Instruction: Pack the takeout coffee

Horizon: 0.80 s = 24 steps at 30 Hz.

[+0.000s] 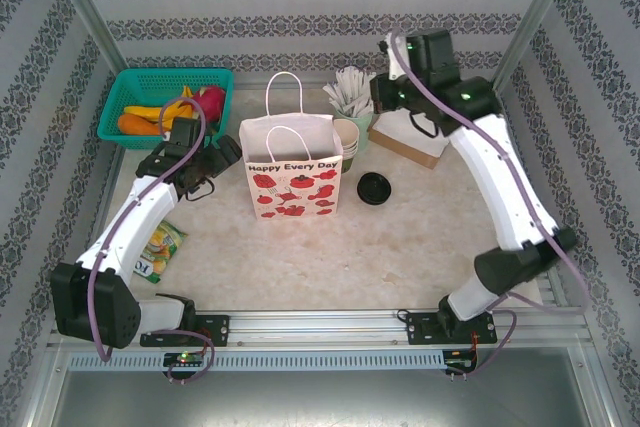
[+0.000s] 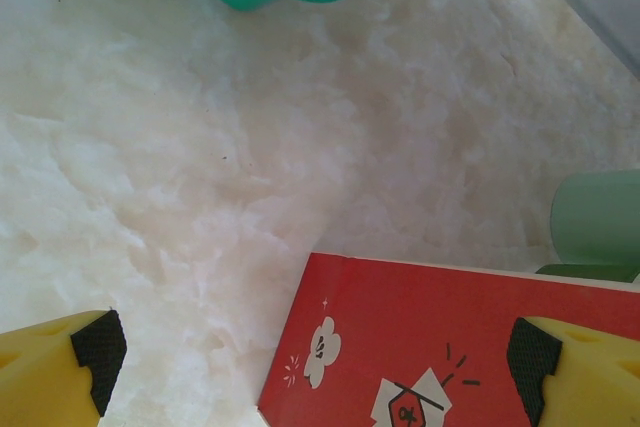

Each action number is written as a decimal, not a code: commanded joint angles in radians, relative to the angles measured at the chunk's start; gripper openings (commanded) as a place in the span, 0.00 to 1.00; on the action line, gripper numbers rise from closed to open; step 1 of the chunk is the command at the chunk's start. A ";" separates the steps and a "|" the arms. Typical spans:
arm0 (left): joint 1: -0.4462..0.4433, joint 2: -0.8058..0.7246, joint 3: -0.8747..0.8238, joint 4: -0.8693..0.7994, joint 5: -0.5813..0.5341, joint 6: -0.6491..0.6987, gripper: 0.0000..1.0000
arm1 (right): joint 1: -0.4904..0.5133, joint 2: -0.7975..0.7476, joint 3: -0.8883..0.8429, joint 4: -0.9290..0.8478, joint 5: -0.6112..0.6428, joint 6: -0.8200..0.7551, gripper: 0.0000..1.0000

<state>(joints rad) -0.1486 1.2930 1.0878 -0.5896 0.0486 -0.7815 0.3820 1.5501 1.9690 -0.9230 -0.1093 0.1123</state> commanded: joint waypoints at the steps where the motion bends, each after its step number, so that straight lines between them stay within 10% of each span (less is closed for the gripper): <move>1: 0.008 0.026 0.035 0.010 0.012 0.048 1.00 | -0.002 -0.093 0.045 -0.079 -0.053 -0.101 0.00; 24: 0.008 0.061 0.079 -0.022 0.027 0.064 1.00 | 0.029 -0.037 0.049 -0.025 -0.550 -0.253 0.00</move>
<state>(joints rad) -0.1486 1.3556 1.1378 -0.5907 0.0753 -0.7395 0.3908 1.4715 2.0342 -0.9672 -0.5949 -0.0711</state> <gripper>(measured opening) 0.994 0.065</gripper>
